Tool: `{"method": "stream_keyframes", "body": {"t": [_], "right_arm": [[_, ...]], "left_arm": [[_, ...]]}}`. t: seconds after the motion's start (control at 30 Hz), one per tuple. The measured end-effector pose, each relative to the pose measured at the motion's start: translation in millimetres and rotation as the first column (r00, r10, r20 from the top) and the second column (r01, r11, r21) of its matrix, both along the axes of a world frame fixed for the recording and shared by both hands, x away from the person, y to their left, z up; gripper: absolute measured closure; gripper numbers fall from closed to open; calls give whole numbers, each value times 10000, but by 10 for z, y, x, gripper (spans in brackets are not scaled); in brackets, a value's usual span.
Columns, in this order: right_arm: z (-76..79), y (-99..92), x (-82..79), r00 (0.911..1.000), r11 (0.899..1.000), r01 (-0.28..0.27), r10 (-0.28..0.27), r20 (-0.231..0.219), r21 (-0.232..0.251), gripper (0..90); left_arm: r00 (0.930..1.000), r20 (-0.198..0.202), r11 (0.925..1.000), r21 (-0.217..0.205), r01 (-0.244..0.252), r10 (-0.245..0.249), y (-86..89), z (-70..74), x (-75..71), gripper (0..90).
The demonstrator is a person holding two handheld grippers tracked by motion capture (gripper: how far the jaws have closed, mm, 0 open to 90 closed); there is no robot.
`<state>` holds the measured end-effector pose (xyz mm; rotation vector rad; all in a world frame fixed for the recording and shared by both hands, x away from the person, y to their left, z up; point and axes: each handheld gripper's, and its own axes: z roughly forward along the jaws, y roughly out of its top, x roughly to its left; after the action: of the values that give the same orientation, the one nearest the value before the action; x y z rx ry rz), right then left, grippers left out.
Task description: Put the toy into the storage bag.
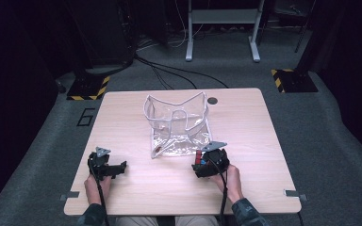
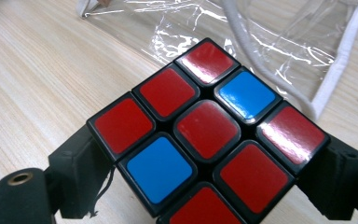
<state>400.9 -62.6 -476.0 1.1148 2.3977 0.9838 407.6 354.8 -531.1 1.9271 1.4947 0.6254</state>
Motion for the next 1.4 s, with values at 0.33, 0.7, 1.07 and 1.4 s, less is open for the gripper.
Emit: {"method": "stream_keyframes", "body": {"t": [0.33, 0.7, 1.07, 1.4], "right_arm": [[68, -70, 2, 9998, 9998, 196, -196, 38, -15, 135], [145, -132, 24, 9995, 9997, 256, -256, 175, -22, 135], [230, -169, 51, 9991, 9996, 287, -287, 300, -2, 135], [345, -192, 90, 9985, 9996, 270, -274, 469, 90, 135]], "left_arm": [[10000, 1, 10000, -3, 18, -18, 1, 0, 1, 4], [10000, 1, 10000, -10, -5, 5, -1, 0, 0, 4], [10000, 2, 10000, -4, 12, -12, 0, 0, 0, 4], [10000, 25, 10000, -2, -6, 6, -2, -2, 0, 4]]}}
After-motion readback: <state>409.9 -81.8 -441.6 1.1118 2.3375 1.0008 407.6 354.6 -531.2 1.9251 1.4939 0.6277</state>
